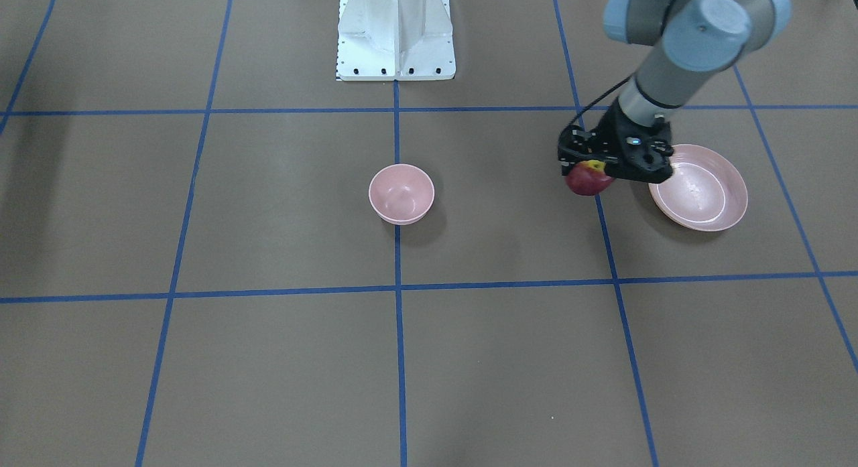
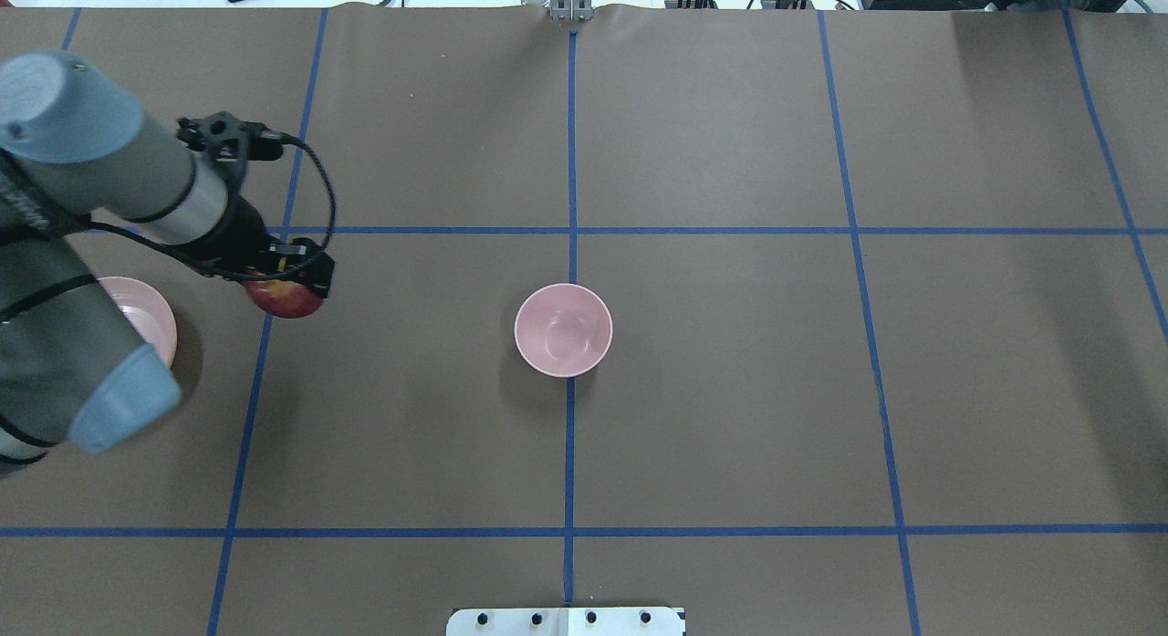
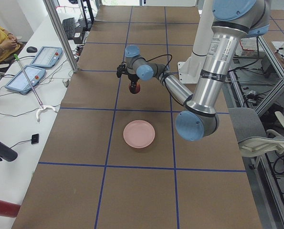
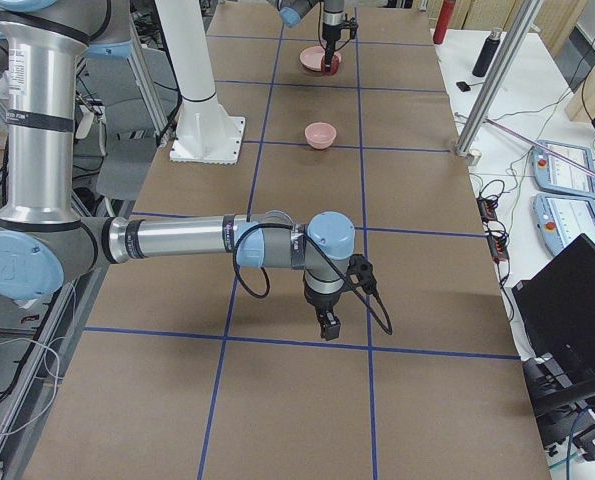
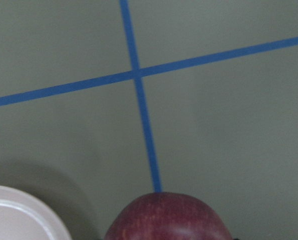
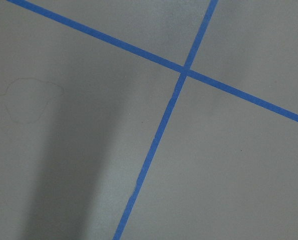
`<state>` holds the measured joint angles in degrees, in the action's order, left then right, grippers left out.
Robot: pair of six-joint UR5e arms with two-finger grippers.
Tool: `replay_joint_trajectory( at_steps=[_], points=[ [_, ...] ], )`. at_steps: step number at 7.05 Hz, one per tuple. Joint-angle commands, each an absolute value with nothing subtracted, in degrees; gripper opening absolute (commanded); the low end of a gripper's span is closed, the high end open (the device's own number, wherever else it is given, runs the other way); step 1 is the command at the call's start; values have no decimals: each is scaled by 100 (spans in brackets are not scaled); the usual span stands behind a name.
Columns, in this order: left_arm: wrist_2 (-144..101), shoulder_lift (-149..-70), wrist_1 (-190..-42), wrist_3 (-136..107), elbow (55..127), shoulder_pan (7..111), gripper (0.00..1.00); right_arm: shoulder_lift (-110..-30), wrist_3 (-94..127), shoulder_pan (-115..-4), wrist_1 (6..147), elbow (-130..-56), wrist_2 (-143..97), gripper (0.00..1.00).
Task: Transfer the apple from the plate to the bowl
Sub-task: 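Lift the apple with the left gripper and carry it over the bowl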
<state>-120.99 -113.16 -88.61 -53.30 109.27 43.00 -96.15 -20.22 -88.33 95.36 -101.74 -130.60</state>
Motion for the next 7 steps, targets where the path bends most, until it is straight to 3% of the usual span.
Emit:
replay_joint_trajectory(
  at_steps=[1, 3, 7],
  points=[
    [-11454, -12992, -7902, -6787, 10341, 3395, 27, -9615, -2021, -8833, 9536, -10151, -13061, 100],
    [-11076, -13926, -8303, -7572, 9288, 3033, 28, -9615, -2021, -8833, 9536, -10134, -13069, 100],
    [-10828, -14063, -9289, -7690, 8342, 2962, 39, -9615, -2013, -8833, 9536, -10125, -13157, 100]
  ],
)
